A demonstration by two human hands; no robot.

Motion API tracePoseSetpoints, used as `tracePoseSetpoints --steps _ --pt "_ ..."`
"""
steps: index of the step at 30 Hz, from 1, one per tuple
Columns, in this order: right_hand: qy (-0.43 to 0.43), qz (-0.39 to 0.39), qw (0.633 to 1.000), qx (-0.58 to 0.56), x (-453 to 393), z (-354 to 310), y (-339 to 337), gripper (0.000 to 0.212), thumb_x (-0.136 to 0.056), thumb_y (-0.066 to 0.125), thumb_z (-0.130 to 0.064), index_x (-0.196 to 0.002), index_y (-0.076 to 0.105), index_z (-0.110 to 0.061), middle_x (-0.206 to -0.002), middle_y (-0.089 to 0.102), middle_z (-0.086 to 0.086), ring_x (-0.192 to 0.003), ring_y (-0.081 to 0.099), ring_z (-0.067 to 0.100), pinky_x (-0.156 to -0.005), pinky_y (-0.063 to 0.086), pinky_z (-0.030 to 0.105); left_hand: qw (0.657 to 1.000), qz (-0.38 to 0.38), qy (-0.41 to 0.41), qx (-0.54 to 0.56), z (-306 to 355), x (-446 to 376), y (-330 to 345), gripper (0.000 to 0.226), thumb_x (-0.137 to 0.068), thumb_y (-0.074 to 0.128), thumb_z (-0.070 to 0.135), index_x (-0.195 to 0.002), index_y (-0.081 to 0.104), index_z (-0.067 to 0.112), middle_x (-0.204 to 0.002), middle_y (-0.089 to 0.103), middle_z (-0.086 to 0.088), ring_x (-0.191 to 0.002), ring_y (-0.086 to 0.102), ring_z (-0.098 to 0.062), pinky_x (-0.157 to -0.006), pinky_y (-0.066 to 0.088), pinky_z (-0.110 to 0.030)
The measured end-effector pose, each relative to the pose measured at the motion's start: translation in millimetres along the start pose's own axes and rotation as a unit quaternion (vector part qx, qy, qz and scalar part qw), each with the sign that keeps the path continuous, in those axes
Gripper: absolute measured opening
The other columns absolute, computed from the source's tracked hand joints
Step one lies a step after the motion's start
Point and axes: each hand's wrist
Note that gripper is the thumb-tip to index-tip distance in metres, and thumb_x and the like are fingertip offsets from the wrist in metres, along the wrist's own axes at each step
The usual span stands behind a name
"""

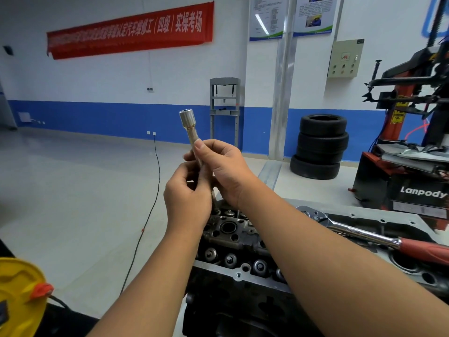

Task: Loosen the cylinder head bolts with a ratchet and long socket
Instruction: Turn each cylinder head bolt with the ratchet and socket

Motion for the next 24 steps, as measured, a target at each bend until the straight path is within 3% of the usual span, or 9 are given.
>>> tracePoseSetpoints --steps 2,4,7,9,11,13,18,22,24 --pt "0.0 0.008 1.0 0.026 -0.5 -0.1 -0.6 0.03 -0.104 0.06 -0.033 -0.1 0.073 -0.006 -0.094 0.076 0.005 -0.076 0.071 0.011 -0.058 0.057 0.027 0.999 -0.018 -0.018 0.038 0.1 0.9 0.8 0.019 -0.103 0.057 0.031 -0.102 0.075 0.035 -0.094 0.078 0.007 -0.094 0.076 -0.016 -0.09 0.063 -0.049" --pt "0.005 0.011 1.0 0.025 -2.1 0.1 -2.1 0.035 -0.105 0.059 -0.037 -0.099 0.075 -0.007 -0.094 0.077 0.005 -0.077 0.072 0.011 -0.06 0.057 0.026 0.999 -0.012 -0.01 0.031 -1.3 0.3 0.6 0.024 -0.106 0.058 0.02 -0.101 0.074 0.037 -0.094 0.078 0.008 -0.094 0.076 -0.016 -0.091 0.063 -0.048" --pt "0.01 0.004 1.0 -0.017 -2.9 2.1 -3.3 0.028 -0.099 0.069 -0.036 -0.097 0.076 -0.01 -0.096 0.078 0.009 -0.084 0.074 0.022 -0.076 0.064 0.046 1.0 0.008 0.011 -0.006 -4.4 -1.8 0.0 0.023 -0.098 0.073 0.018 -0.094 0.066 0.039 -0.087 0.074 0.02 -0.081 0.074 -0.006 -0.08 0.065 -0.042" --pt "-0.007 0.004 1.0 -0.02 -3.5 3.4 -2.7 0.018 -0.094 0.076 -0.029 -0.092 0.072 -0.012 -0.096 0.077 0.01 -0.085 0.072 0.025 -0.089 0.06 0.057 0.999 0.021 0.015 -0.025 -4.3 -1.2 -1.5 0.024 -0.092 0.081 0.022 -0.091 0.063 0.038 -0.085 0.072 0.023 -0.075 0.072 -0.004 -0.073 0.064 -0.037" --pt "-0.019 0.017 1.0 -0.003 -3.5 2.8 -2.6 0.015 -0.093 0.077 -0.025 -0.089 0.07 -0.012 -0.095 0.077 0.011 -0.084 0.07 0.024 -0.092 0.057 0.058 0.999 0.024 0.014 -0.037 -2.8 -1.1 -1.4 0.023 -0.092 0.081 0.024 -0.089 0.064 0.039 -0.083 0.072 0.02 -0.074 0.071 -0.005 -0.069 0.062 -0.035" --pt "-0.018 0.03 0.999 0.011 -3.5 1.1 -3.0 0.017 -0.093 0.076 -0.026 -0.089 0.07 -0.01 -0.098 0.074 0.017 -0.084 0.065 0.029 -0.089 0.056 0.058 1.0 0.007 0.002 -0.029 -1.9 -0.9 -0.8 0.019 -0.095 0.078 0.026 -0.09 0.069 0.042 -0.081 0.074 0.015 -0.073 0.072 -0.008 -0.071 0.064 -0.041" --pt "-0.032 0.032 0.997 0.058 -2.0 1.8 -3.9 0.018 -0.087 0.083 -0.022 -0.087 0.068 -0.011 -0.103 0.074 0.023 -0.08 0.063 0.023 -0.068 0.052 0.037 0.999 -0.012 -0.027 -0.013 -2.0 0.0 -0.7 0.008 -0.096 0.076 0.035 -0.096 0.079 0.042 -0.08 0.077 0.01 -0.076 0.076 -0.023 -0.072 0.065 -0.053" --pt "-0.031 0.032 0.997 0.07 -5.3 3.8 -6.3 0.015 -0.091 0.079 -0.024 -0.085 0.069 -0.016 -0.095 0.078 0.01 -0.075 0.068 0.012 -0.053 0.05 0.023 0.997 -0.038 -0.053 0.049 2.9 1.3 0.2 0.017 -0.095 0.062 0.047 -0.095 0.079 0.049 -0.088 0.08 0.003 -0.088 0.078 -0.027 -0.084 0.064 -0.058" --pt "-0.029 0.032 0.997 0.065 -6.2 3.1 -7.5 0.013 -0.096 0.074 -0.025 -0.09 0.069 -0.014 -0.092 0.078 0.004 -0.07 0.068 0.006 -0.05 0.049 0.02 0.995 -0.045 -0.063 0.056 4.1 1.4 1.1 0.024 -0.096 0.055 0.042 -0.1 0.079 0.045 -0.096 0.08 0.002 -0.097 0.077 -0.023 -0.09 0.062 -0.055"
Point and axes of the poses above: each hand's wrist, its own x-axis away from the middle knuckle, its own y-axis out of the palm, z = x × y
